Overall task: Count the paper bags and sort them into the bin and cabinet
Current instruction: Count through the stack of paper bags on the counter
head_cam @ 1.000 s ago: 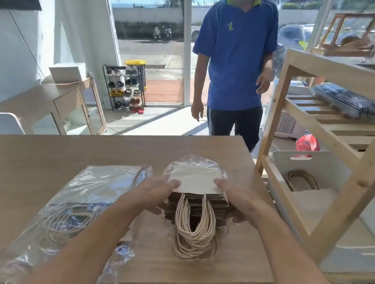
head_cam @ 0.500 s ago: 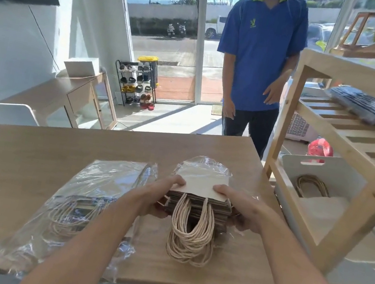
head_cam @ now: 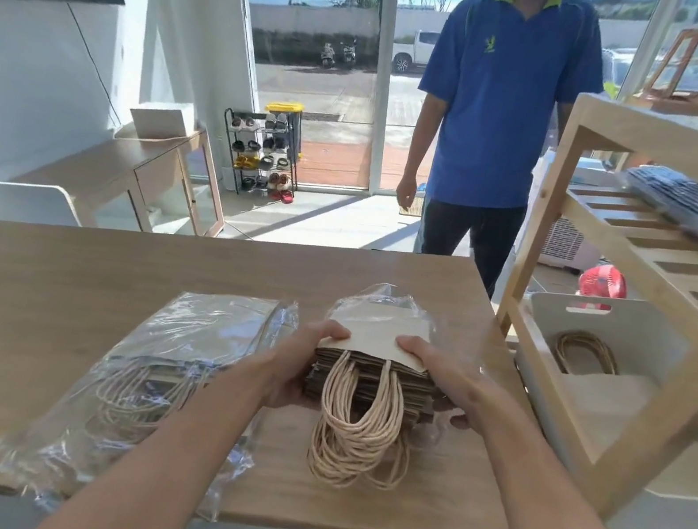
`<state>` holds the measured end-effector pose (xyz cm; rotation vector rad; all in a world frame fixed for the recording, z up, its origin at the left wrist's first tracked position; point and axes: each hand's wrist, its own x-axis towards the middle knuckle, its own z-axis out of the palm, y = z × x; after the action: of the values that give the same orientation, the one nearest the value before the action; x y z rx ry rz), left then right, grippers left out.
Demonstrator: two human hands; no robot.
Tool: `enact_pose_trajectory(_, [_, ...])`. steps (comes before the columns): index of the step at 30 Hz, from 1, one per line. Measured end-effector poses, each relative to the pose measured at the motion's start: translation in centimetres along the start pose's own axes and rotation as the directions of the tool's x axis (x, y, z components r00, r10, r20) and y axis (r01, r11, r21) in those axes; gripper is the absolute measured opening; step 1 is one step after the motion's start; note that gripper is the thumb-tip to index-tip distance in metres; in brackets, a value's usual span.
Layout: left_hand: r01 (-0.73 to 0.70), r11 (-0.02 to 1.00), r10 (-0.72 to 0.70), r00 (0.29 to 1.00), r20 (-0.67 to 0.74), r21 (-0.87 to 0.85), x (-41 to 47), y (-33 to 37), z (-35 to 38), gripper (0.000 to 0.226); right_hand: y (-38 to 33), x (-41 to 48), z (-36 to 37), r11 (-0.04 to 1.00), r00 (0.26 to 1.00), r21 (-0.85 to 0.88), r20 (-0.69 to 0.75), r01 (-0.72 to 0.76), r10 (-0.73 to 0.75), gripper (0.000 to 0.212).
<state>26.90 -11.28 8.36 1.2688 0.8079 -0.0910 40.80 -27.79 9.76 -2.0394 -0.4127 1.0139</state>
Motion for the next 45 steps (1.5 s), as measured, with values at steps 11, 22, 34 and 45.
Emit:
enact_pose_trajectory(11, [-0.011, 0.980, 0.030, 0.995, -0.094, 0.200, -0.6, -0.1, 1.5, 0.051, 1.1, -0.3, -0.3, 0.994, 0.997, 0.078, 0.019, -0.081, 0.079, 0.060])
enact_pose_trajectory(22, [-0.099, 0.995, 0.099, 0.995, -0.017, -0.008, -1.8, 0.9, 2.3, 0.040, 0.0, -1.9, -0.1, 0.954, 0.997, 0.299, 0.080, -0.038, 0.015, 0.051])
enact_pose_trajectory(34, [-0.176, 0.984, 0.177, 0.981, 0.074, -0.024, -6.7, 1.7, 2.7, 0.037, -1.0, -7.9, -0.1, 0.888, 0.992, 0.445, 0.000, 0.116, -0.130, 0.035])
enact_pose_trajectory(45, [-0.239, 0.967, 0.253, 0.941, 0.225, -0.086, -11.3, 1.7, -1.9, 0.032, -3.9, -13.6, 5.0, 0.859, 0.962, 0.437, -0.176, 0.265, -0.208, 0.034])
